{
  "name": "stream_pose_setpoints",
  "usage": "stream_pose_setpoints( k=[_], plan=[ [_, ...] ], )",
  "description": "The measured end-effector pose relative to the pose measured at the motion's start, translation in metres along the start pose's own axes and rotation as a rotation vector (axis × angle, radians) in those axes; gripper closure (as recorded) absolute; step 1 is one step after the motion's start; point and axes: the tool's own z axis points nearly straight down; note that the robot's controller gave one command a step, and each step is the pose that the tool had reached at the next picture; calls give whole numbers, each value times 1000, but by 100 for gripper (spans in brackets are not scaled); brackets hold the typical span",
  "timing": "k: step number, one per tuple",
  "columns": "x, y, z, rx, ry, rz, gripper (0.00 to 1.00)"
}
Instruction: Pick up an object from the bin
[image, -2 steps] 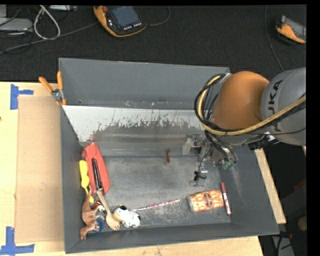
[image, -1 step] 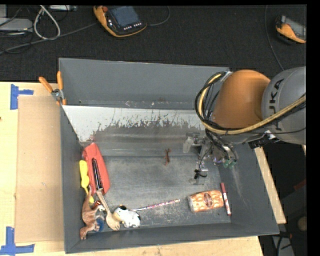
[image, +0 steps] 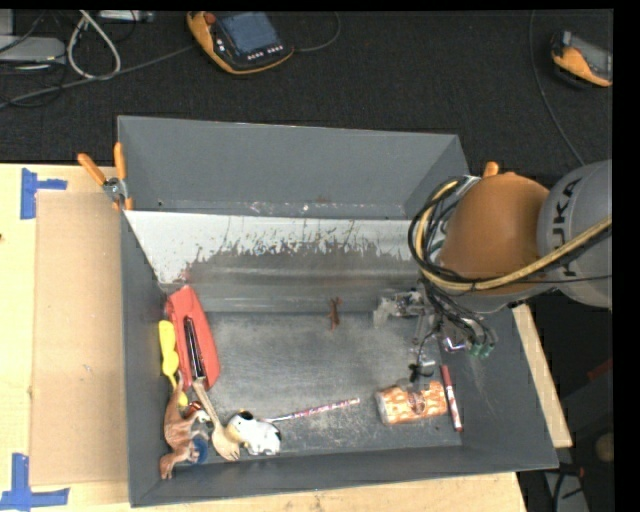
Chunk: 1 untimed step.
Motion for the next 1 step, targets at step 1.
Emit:
stream_pose_setpoints(
  k=[1],
  plan=[
    [42,-29,5,-4,14,-188,0]
  ],
)
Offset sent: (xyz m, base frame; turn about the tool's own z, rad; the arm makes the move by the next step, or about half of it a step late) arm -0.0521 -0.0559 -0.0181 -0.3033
